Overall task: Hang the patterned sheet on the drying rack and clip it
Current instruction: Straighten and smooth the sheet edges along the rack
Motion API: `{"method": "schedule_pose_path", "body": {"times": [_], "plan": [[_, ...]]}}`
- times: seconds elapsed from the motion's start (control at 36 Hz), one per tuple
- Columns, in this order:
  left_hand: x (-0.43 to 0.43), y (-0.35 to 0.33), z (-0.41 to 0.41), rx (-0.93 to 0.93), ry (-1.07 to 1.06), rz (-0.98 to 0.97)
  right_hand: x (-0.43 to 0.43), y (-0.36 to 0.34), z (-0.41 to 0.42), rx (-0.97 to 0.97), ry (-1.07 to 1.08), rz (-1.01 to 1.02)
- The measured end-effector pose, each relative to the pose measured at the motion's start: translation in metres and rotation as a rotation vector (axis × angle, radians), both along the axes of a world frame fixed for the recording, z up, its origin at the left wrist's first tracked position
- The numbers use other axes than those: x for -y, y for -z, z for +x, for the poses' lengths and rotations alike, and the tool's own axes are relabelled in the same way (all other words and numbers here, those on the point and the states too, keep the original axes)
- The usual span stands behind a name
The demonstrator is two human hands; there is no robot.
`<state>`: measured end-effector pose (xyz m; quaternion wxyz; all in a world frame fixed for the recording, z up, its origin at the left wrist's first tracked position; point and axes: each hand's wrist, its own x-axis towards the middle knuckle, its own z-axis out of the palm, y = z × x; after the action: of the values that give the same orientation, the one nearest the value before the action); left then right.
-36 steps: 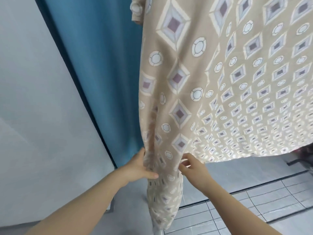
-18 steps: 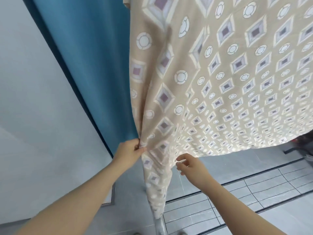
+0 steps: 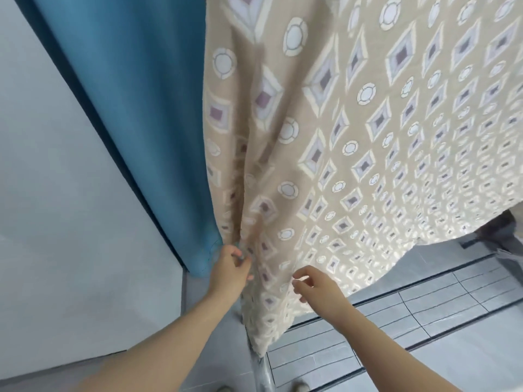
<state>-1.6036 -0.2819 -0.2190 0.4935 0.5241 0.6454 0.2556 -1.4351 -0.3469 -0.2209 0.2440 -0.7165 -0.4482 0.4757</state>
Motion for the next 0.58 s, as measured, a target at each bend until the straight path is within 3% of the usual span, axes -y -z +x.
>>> {"method": "schedule_pose_path", "body": {"times": [0.11, 0.28, 0.58], "plan": [[0.012, 0.020, 0.004, 0.018, 0.046, -0.052, 0.006, 0.009, 0.002, -0.017, 0.051, -0.037], [0.031, 0.033, 0.007, 0.063, -0.074, -0.081, 0.024, 0.024, 0.007, -0.059, 0.130, -0.080], [0.080, 0.040, 0.068, 0.103, -0.144, -0.126, 0.059, 0.038, 0.066, -0.101, 0.100, -0.121]]}}
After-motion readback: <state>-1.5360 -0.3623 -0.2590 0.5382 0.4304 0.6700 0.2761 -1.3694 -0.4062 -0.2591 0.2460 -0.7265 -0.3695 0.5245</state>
